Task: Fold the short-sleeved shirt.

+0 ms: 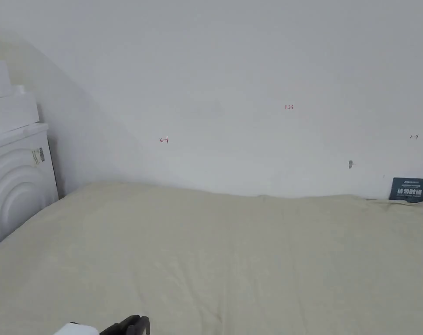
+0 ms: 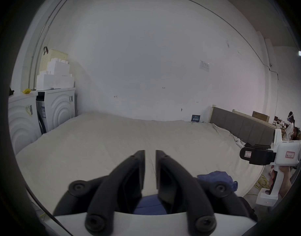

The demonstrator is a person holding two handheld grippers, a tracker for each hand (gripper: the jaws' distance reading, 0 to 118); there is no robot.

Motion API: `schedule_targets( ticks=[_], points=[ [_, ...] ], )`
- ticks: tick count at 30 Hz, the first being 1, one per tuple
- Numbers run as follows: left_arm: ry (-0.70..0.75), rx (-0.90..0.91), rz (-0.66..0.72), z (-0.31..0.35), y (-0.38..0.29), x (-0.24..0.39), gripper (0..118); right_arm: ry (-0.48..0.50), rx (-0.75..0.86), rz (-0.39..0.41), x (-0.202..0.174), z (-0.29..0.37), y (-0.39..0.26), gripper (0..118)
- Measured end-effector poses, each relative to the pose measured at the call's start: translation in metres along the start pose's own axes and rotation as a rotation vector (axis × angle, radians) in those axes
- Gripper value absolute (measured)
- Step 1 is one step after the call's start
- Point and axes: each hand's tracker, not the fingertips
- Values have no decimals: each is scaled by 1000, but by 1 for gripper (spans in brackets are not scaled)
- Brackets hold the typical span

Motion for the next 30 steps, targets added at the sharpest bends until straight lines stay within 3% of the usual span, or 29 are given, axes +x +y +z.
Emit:
schedule_targets(
  ticks=[1,2,21,23,24,25,27,30],
  points=[
    [-10,-9,11,1,-2,-1,8,-3,-3,5,-1,-1,-2,6],
    [-22,-20,25,1,-4,-2,4,-17,-1,19,-2,0,-5,1],
    [-7,-150,77,-9,-28,-48,0,9,-52,4,-7,-1,-12,1],
    [-31,-151,120,-12,-33,-61,23,7,-57,3,-8,-2,-14,1],
    [-60,-148,155,-15,-37,-72,44,7,-64,5,-8,-1,-14,1],
    [-62,-124,180,-17,-41,-85,76,8,-71,5,-7,-1,-15,1],
    [-70,-152,241,-26,-47,-111,89,8,-77,0,-6,-1,-17,1],
    [-137,-203,348,-40,-61,-155,93,9,-105,-20,-4,-2,-20,1]
  ],
)
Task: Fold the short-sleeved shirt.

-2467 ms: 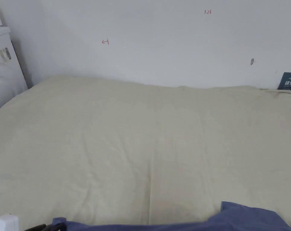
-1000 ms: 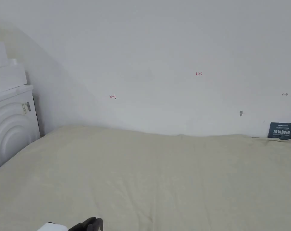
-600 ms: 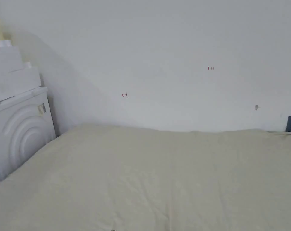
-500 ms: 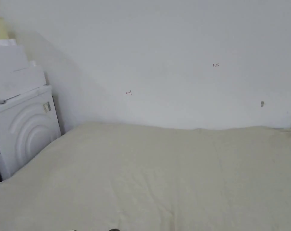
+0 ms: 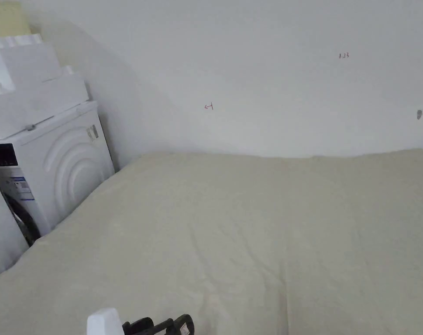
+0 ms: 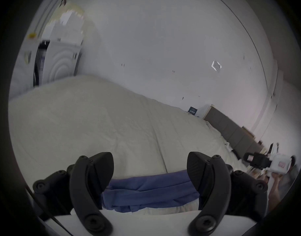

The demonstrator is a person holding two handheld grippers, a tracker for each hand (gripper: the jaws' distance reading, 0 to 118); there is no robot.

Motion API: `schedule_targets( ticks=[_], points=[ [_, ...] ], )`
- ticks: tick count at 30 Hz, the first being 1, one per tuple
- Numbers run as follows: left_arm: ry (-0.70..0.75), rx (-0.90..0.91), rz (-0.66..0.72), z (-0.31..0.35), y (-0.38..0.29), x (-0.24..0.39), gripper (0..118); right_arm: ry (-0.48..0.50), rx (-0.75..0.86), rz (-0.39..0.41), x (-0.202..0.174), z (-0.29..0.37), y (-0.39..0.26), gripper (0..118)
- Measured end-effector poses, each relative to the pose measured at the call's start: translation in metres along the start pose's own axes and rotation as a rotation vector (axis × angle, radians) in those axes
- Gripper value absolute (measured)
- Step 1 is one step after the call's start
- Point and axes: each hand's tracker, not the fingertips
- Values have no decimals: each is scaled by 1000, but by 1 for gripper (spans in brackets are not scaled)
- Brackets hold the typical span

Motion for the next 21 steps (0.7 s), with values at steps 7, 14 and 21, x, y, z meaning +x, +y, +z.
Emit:
schedule_targets(
  ticks=[7,14,21],
  points=[
    [-90,-243,315,-45,-20,-97,93,-15,-54,-28,0,-4,-12,1],
    [-59,-257,488,-67,-64,-137,93,-28,-93,-21,-6,-9,-15,1],
    [-243,-223,751,-76,-93,-135,78,-4,-115,-20,-12,-19,-14,1]
  ],
)
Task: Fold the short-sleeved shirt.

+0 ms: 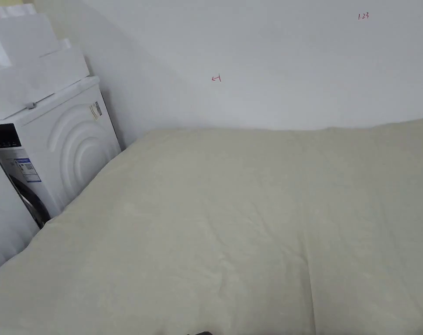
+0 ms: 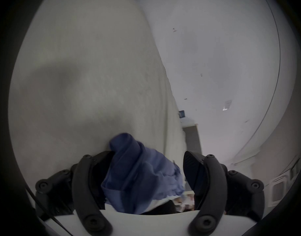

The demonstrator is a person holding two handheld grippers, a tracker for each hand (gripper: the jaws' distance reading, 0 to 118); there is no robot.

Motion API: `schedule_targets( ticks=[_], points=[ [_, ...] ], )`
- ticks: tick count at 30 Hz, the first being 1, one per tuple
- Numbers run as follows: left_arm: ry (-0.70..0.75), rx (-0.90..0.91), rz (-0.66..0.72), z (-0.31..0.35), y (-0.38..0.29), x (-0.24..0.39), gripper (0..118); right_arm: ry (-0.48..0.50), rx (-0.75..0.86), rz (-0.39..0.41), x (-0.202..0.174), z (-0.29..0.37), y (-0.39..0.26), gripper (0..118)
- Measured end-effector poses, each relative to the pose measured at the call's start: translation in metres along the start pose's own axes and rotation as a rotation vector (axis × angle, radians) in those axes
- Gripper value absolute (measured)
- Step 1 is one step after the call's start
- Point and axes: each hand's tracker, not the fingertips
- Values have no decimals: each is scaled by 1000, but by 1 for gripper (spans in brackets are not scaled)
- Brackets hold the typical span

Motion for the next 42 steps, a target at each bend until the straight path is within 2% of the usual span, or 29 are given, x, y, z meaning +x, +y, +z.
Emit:
schedule_targets(
  ticks=[4,9,13,17,19,22,25,28,33,36,38,39,40,42],
  points=[
    [50,-8,-9,-15,-8,-4,23,-3,-9,25,-3,-2,-1,1],
    [91,54,-26,-7,0,-2,16,-12,-20,5,0,-2,-5,1],
    [109,71,-78,15,21,8,13,-29,-30,-25,7,-2,-9,1],
    [254,147,-193,60,52,20,13,-29,-38,-41,11,-3,-13,1],
    [334,148,-278,79,63,39,13,-27,-39,-49,13,-5,-15,1],
    [396,138,-488,81,47,85,13,-19,-35,-85,17,-7,-17,1],
    [298,112,-555,54,9,132,13,3,-41,-122,20,-9,-18,1],
    [213,44,-612,5,-37,161,13,-2,-39,-117,20,-7,-18,1],
    [404,-114,-708,-97,-96,154,13,-39,-20,-91,27,12,-21,1],
    [364,-166,-673,-131,-116,141,13,-66,-14,-107,38,21,-26,1],
    [389,-211,-667,-152,-123,133,13,-91,-21,-127,44,24,-30,1],
    [426,-215,-684,-159,-125,127,14,-99,-23,-130,47,27,-32,1],
    [456,-220,-694,-163,-125,124,22,-105,-23,-131,49,29,-34,1],
    [378,-216,-638,-156,-120,129,37,-113,-20,-139,53,32,-36,1]
  ],
)
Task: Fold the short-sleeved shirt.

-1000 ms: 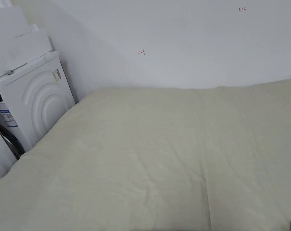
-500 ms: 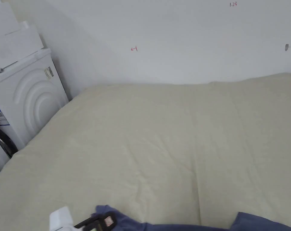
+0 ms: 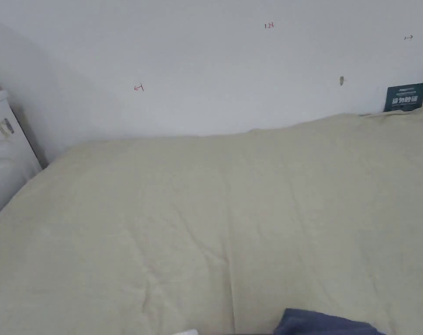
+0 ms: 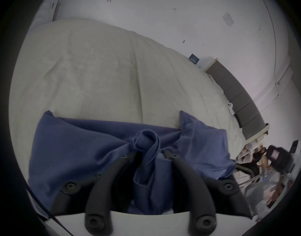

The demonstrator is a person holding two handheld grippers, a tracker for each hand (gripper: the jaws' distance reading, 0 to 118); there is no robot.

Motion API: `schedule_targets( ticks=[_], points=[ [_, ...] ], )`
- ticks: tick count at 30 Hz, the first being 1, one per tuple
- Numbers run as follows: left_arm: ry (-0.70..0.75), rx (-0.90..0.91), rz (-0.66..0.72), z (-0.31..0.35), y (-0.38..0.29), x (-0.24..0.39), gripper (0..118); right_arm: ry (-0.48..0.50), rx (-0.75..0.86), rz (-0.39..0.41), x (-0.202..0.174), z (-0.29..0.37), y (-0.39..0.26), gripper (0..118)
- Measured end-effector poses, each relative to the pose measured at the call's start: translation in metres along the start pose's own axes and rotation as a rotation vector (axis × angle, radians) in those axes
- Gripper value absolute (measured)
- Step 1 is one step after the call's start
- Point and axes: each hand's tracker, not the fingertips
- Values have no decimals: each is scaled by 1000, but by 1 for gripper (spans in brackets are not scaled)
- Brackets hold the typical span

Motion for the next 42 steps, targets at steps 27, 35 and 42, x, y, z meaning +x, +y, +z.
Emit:
schedule_targets(
  ticks=[27,35,42],
  points=[
    [-184,26,270,-53,-36,-12,8,17,-43,-52,5,-3,-6,1],
    [-165,223,215,73,-9,-44,19,92,-42,5,-13,-9,-1,1],
    [-116,253,462,87,-24,-140,114,127,-63,-19,-18,-16,-7,1]
  ],
)
